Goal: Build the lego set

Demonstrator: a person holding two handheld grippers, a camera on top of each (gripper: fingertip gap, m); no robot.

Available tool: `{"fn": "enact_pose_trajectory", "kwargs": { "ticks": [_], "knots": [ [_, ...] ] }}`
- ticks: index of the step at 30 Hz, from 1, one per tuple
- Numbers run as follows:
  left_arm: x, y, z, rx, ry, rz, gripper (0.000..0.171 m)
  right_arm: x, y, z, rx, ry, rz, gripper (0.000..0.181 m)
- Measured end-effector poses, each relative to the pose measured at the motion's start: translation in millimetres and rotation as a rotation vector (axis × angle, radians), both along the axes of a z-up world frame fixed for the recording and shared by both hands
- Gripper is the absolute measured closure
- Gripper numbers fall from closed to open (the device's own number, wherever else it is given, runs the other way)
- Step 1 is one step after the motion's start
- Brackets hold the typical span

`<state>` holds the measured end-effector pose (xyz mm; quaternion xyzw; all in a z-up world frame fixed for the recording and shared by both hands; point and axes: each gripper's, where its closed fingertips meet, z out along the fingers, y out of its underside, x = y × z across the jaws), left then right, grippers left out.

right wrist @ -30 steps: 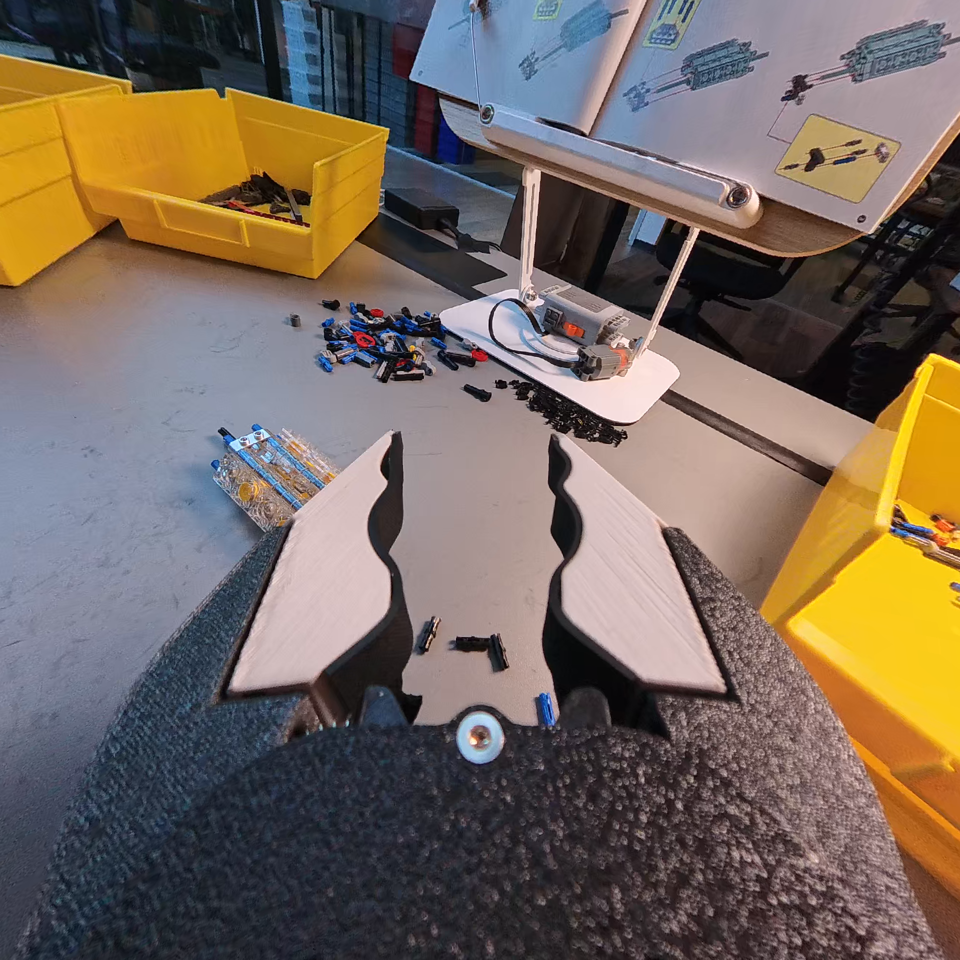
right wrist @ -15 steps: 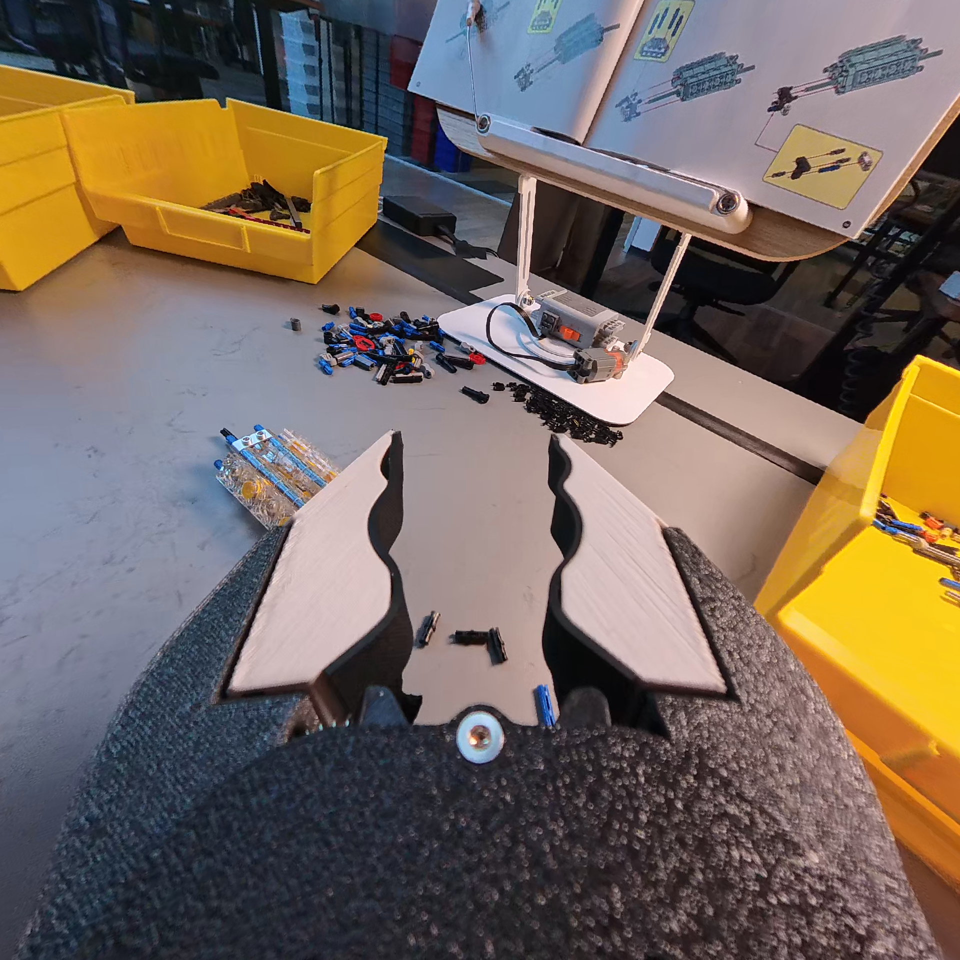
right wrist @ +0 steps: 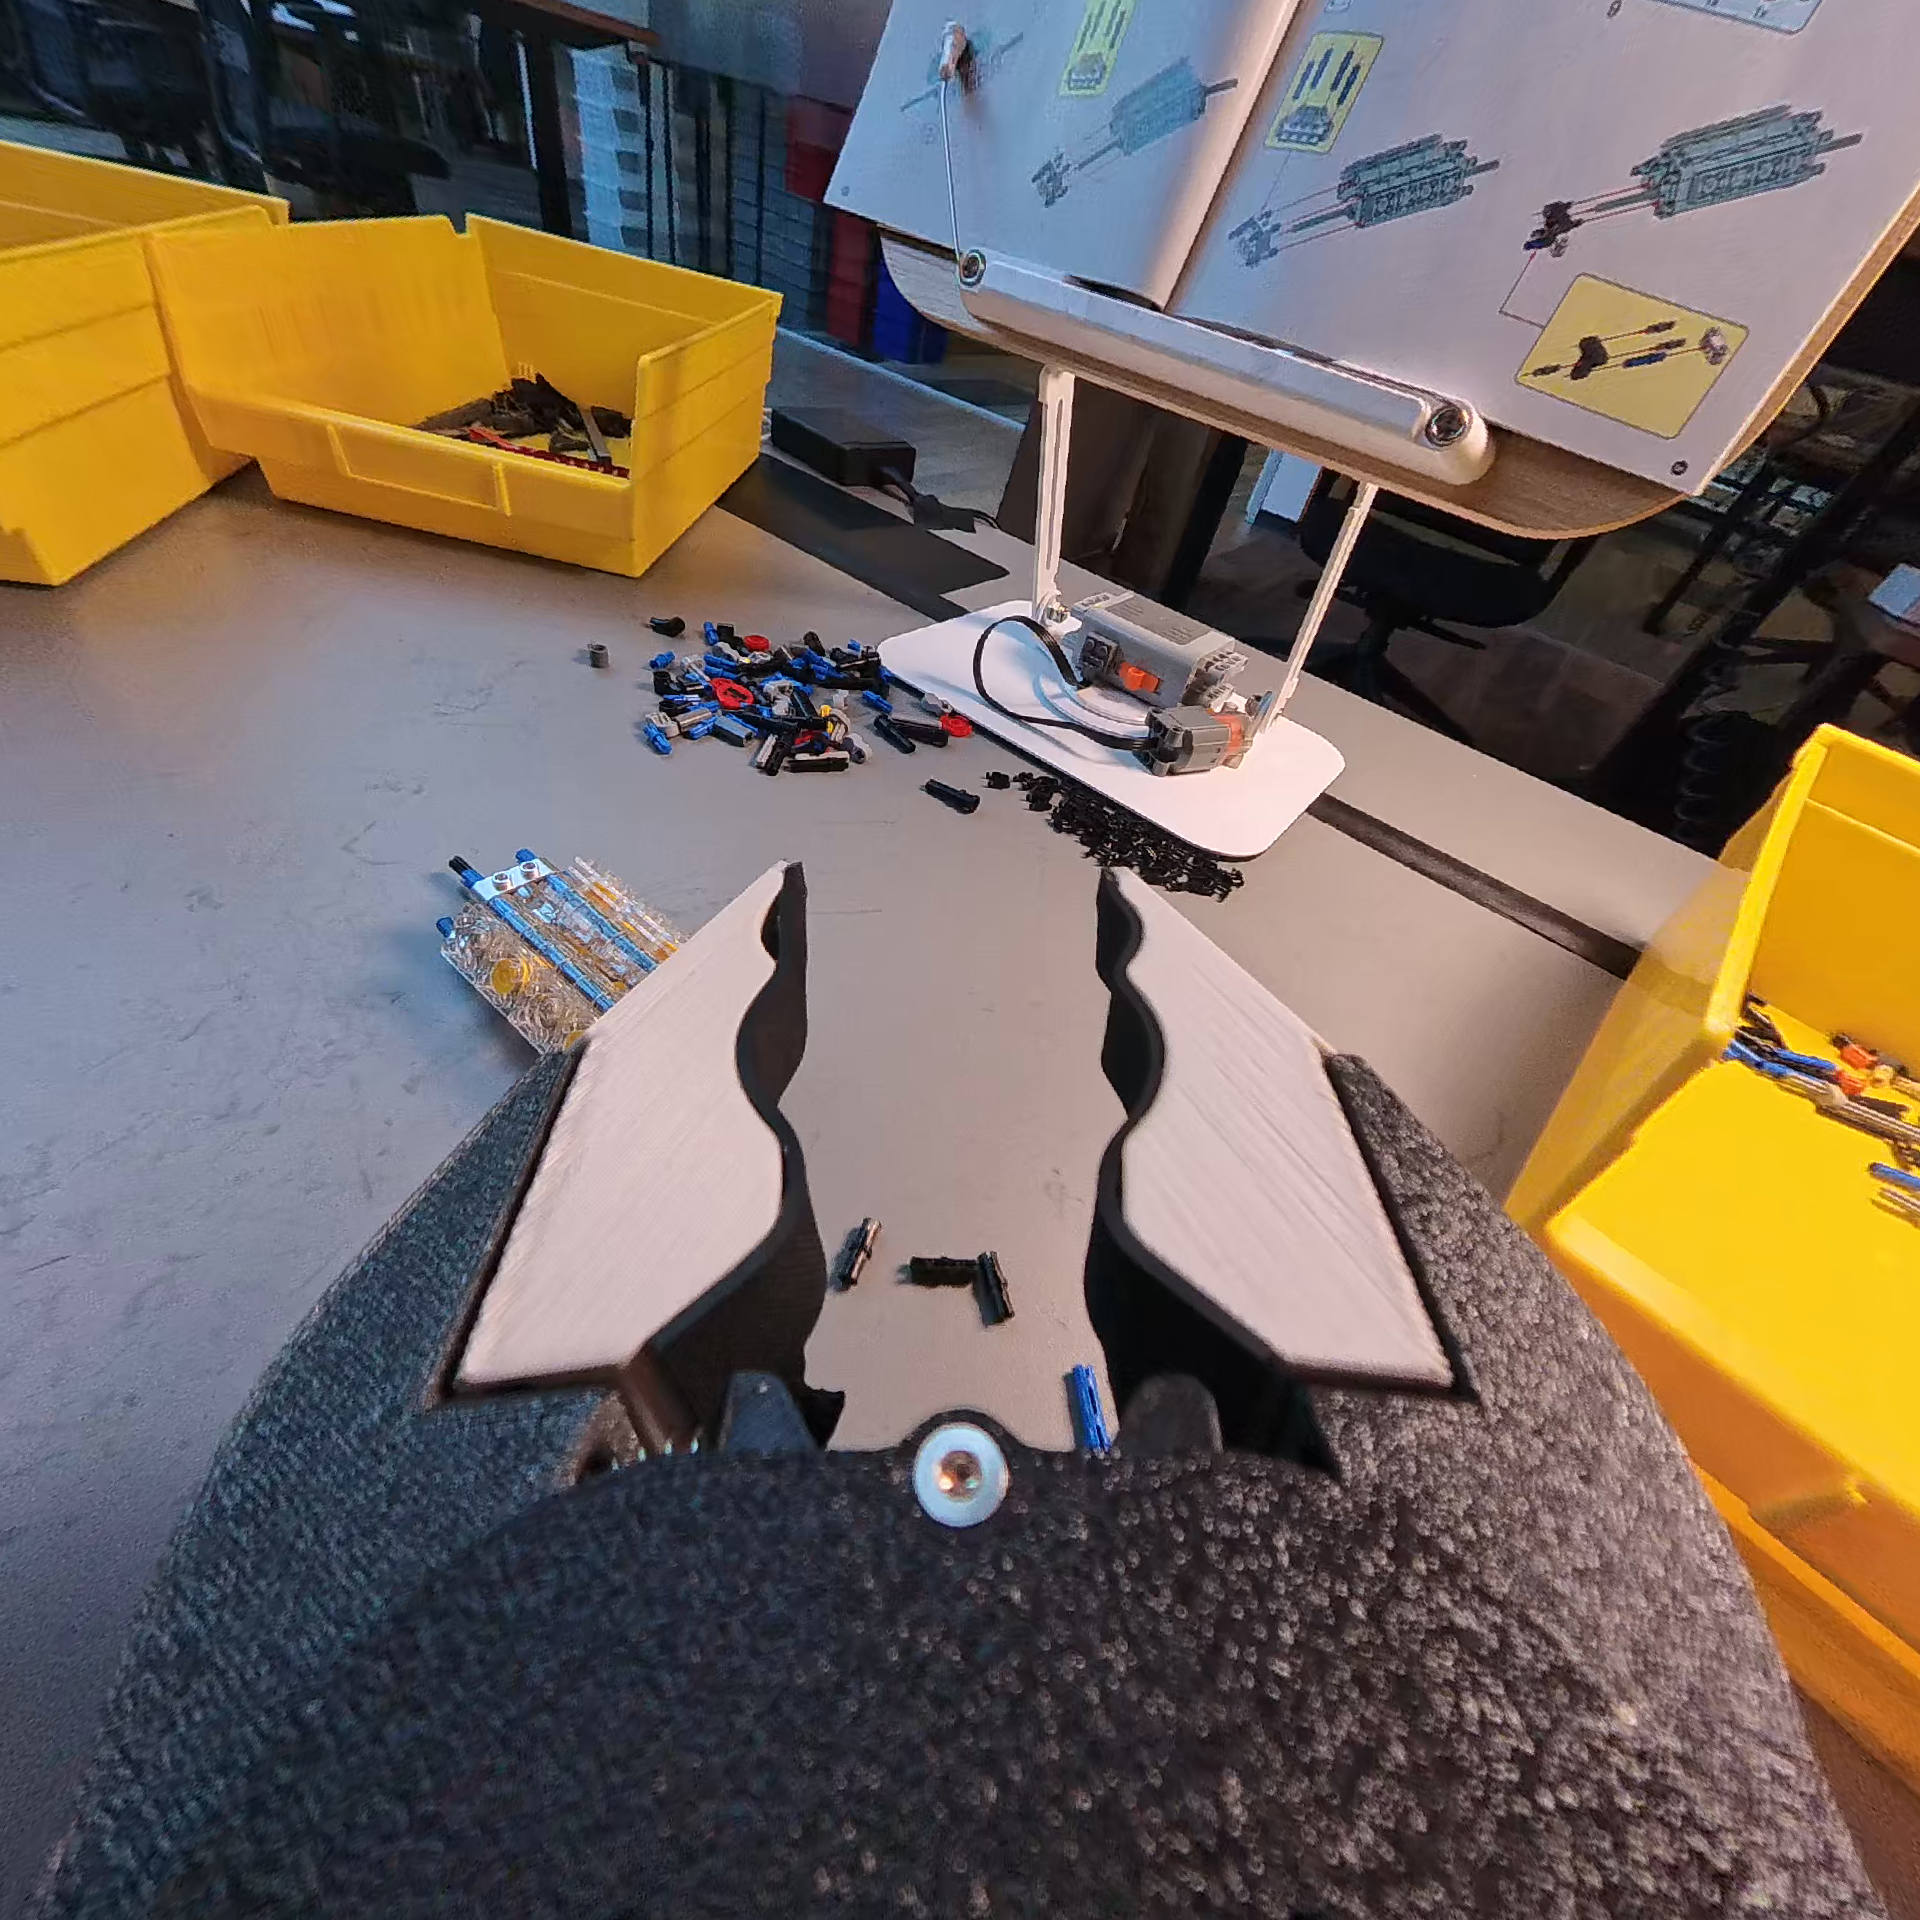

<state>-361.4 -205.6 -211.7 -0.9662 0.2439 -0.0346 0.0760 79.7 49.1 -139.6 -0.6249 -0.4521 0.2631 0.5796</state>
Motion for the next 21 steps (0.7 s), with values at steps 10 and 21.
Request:
{"fn": "enact_pose_trajectory", "kwargs": {
  "ticks": [10,21],
  "knots": [
    [-13,19,-21,0.011,0.076,0.011,0.157,0,1,-2,0.001,-0.011,-0.005,0.127],
    [-32,31,6,0.097,0.027,0.097,0.153,0,1,-1,-0.004,-0.004,-0.003,0.127]
  ]
}}
